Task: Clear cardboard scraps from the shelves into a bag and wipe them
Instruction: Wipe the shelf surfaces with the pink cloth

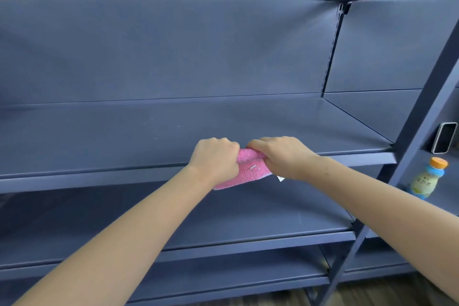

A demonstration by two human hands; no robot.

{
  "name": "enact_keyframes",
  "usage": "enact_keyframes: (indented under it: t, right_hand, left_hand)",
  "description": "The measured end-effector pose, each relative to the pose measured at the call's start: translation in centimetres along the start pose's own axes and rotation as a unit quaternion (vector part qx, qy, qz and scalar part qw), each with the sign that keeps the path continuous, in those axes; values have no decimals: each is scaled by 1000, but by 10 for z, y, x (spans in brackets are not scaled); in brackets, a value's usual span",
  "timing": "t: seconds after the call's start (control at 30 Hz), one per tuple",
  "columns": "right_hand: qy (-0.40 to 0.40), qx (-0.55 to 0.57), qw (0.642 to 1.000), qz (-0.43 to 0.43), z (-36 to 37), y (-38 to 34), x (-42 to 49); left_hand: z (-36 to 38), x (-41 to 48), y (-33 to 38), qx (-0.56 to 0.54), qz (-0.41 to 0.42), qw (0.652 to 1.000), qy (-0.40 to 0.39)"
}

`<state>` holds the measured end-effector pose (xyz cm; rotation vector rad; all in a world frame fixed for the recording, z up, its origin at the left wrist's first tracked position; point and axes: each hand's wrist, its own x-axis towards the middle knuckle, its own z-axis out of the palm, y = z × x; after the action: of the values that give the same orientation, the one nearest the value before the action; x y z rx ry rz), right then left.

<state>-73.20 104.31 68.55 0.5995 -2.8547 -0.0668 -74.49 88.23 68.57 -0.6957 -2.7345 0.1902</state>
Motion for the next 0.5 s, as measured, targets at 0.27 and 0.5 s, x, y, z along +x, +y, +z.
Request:
enact_keyframes:
  t: [0.27,0.5]
  right_hand:
    - [11,-11,1000,2,-17,6,26]
    - [82,-79,994,5,-14,22,56]
  left_hand:
    - [-12,21,-17,12,-12,999,31]
    - [-8,50,-29,72,-18,993,87]
